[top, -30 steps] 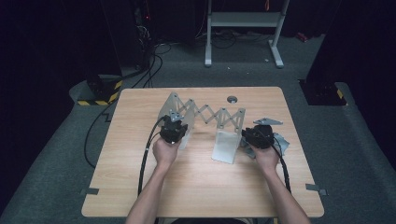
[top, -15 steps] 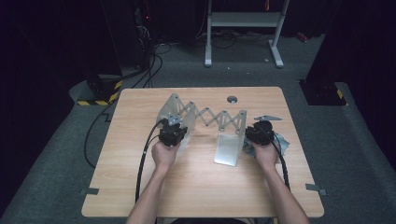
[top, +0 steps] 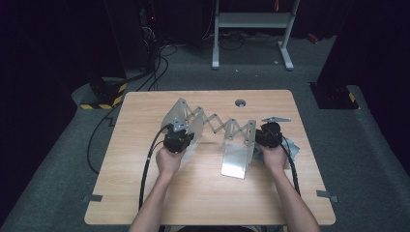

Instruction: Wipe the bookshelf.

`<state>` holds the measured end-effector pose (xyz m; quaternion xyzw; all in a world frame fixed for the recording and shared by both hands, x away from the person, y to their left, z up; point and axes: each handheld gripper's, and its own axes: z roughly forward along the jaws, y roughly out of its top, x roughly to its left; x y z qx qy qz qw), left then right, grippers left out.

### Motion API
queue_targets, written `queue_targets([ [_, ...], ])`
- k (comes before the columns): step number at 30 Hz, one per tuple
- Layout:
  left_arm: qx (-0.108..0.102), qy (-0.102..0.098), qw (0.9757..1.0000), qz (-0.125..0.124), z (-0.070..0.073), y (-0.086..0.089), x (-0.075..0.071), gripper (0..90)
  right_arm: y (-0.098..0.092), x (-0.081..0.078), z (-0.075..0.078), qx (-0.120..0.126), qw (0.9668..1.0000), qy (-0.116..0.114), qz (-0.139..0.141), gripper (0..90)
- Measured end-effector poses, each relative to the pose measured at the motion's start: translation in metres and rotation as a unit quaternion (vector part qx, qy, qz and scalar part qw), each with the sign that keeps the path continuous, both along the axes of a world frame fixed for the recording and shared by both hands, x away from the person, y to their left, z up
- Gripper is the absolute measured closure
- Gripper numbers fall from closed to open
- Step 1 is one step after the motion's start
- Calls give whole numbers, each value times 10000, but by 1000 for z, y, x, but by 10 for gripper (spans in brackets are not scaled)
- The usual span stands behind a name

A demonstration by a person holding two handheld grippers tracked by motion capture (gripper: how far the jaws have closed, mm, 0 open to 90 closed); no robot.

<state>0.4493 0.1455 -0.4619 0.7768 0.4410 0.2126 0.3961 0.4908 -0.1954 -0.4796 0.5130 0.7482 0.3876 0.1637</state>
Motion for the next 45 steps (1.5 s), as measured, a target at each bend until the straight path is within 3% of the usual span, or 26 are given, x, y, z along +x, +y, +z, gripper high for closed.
queue_targets([
  [7,-74,-24,9999,-110,-2,-1,7,889,-1,-13,-2,-31,9996,-30,295,680],
  [11,60,-4,9997,-245,2,-4,11,890,-5,-9,-4,3,9998,13,215,685],
  [16,20,6,9997,-246,0,-6,17,890,-4,-9,-7,6,9997,96,219,692],
  [19,-7,15,9997,-262,0,-7,19,889,-2,-15,-6,-55,9997,38,249,699],
  [24,152,14,9993,-346,3,-11,21,889,2,-27,-6,-117,9994,16,324,697],
  [30,41,-13,9989,-461,0,-14,24,890,7,-42,-7,-184,9986,-21,501,682],
  [41,-29,5,9985,-547,0,-15,23,890,0,-27,-11,-31,9996,99,268,685],
  [45,-22,25,9981,-608,0,-16,23,889,2,-23,-8,0,9997,32,223,697],
])
